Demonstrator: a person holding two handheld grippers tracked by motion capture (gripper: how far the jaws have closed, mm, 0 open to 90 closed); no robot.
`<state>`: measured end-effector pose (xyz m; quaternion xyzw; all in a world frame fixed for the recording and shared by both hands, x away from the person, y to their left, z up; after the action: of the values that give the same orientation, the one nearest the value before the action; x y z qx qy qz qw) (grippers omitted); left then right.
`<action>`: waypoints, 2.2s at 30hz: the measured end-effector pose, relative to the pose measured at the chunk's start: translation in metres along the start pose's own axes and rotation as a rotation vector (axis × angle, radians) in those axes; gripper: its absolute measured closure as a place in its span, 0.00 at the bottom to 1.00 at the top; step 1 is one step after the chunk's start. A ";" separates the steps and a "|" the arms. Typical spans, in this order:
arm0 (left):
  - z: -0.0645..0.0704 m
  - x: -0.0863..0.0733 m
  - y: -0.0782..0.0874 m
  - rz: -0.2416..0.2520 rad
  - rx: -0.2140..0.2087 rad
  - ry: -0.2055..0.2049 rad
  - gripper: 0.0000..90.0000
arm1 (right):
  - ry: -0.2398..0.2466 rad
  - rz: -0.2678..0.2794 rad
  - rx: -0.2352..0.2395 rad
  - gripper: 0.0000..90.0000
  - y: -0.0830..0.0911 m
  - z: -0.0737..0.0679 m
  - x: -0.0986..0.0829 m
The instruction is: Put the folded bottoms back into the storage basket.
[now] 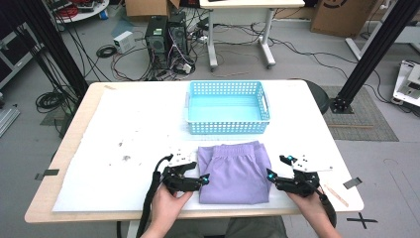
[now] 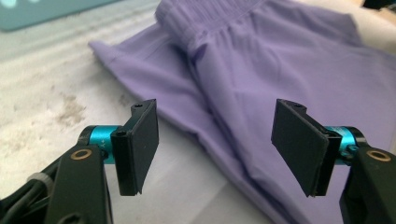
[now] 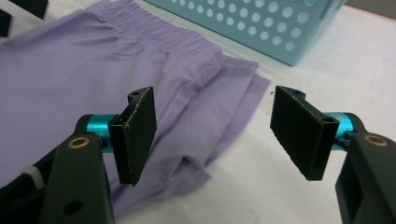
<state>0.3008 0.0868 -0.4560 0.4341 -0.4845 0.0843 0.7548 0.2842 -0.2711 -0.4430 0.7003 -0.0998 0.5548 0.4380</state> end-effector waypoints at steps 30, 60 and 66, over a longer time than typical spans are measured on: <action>0.003 0.004 -0.014 -0.095 0.019 0.035 0.35 | -0.184 -0.269 -0.015 0.24 -0.038 -0.005 -0.001; 0.015 0.014 -0.033 -0.094 0.020 -0.007 0.93 | -0.161 -0.244 0.071 0.95 -0.046 -0.015 0.005; 0.014 0.017 -0.029 -0.059 -0.019 -0.019 0.94 | -0.160 -0.214 0.098 0.96 -0.040 -0.014 0.008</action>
<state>0.3157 0.0537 -0.4565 0.4419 -0.4793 0.0534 0.7564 0.3032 -0.2343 -0.4562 0.7694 -0.0321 0.4518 0.4505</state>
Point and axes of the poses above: each handheld gripper's, and its own axes: y roughly backward along the jaws, x roughly out of its top, z roughly to its right, the point moved 2 cm from there along -y, roughly forward along the jaws, and after that the axes turned 5 degrees about x, right-handed, at the moved point
